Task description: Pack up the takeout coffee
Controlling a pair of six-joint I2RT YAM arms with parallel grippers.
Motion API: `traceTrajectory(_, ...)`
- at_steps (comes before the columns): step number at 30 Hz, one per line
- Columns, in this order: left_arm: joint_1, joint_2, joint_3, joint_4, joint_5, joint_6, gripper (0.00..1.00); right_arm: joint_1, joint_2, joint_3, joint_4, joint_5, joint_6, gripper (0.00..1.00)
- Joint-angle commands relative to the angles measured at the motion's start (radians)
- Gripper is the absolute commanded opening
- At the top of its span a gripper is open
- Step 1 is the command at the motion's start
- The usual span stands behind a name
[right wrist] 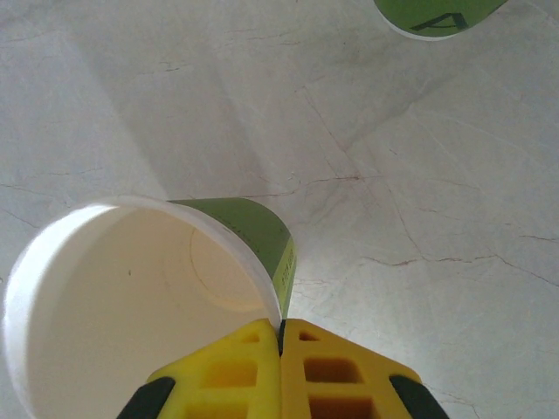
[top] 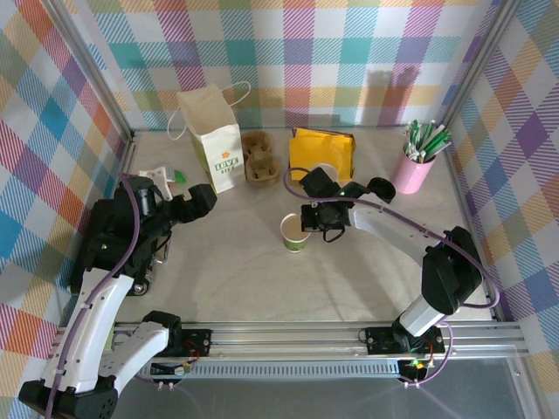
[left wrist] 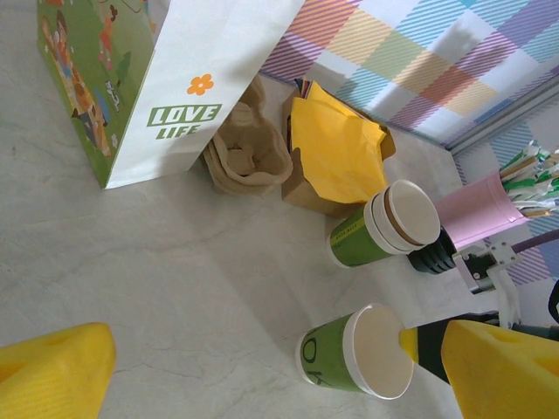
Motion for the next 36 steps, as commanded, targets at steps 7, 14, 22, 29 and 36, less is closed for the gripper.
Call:
traceTrajectory(7,-0.010,-0.022,0.002,0.019,0.002,0.001,0.95,0.005,0.017,0.038,-0.034,0.031,-0.013,0.23)
traceTrajectory(14,-0.010,-0.023,0.026,0.001,-0.001,0.011,0.96,0.000,-0.047,0.183,-0.183,0.115,-0.046,0.41)
traceTrajectory(22,-0.010,-0.031,0.042,-0.002,-0.009,0.023,0.96,-0.156,-0.136,0.287,-0.282,0.223,-0.104,0.41)
traceTrajectory(29,-0.010,-0.026,0.056,0.001,0.001,0.020,0.96,-0.398,-0.053,0.296,-0.231,0.165,-0.130,0.41)
traceTrajectory(36,-0.010,-0.038,0.069,-0.016,-0.001,0.017,0.95,-0.486,0.105,0.306,-0.138,0.157,-0.128,0.44)
